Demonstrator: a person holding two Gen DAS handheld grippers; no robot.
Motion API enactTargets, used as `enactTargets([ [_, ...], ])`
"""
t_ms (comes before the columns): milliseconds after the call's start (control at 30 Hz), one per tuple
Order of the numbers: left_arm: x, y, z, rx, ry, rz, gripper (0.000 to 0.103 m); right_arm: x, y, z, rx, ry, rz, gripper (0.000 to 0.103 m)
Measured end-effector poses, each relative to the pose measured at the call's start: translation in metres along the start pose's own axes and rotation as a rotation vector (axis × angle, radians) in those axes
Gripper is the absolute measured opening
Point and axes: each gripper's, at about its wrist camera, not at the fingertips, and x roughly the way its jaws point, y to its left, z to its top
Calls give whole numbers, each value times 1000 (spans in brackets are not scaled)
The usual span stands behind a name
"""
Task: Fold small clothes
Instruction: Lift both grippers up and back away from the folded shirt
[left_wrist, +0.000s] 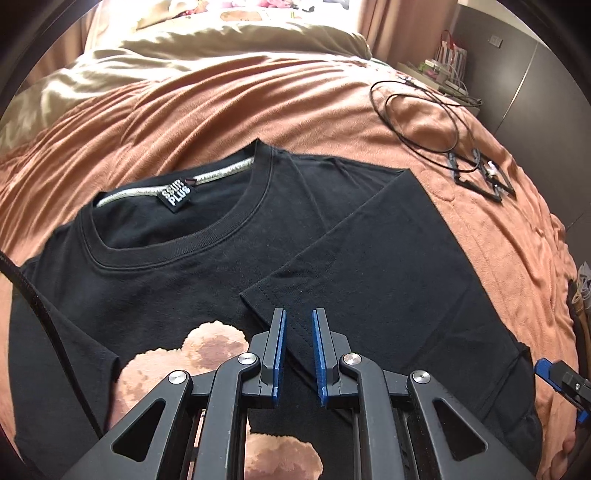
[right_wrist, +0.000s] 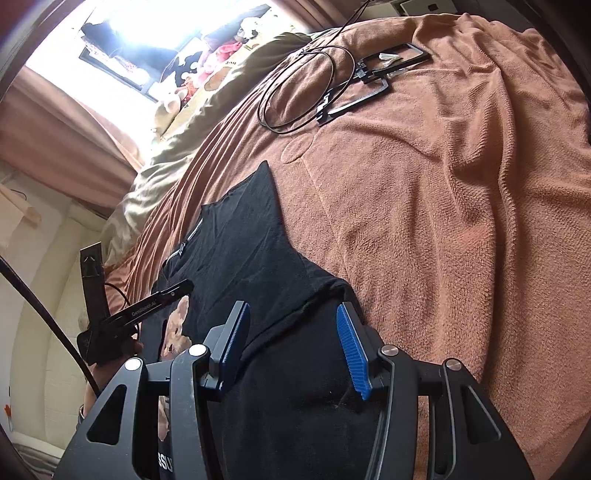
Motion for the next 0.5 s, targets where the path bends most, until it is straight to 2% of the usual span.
enactTargets([
  [100,12,6,1,-12,4,33,15,1,-2,1,5,0,-17,47],
  [267,5,16,5,-26,-4,63,15,-3,3,0,2,-9,-31,47],
  [500,-55,40,-10,-63,-35,31,17,-19,19,-2,-27,-34,-30,47],
])
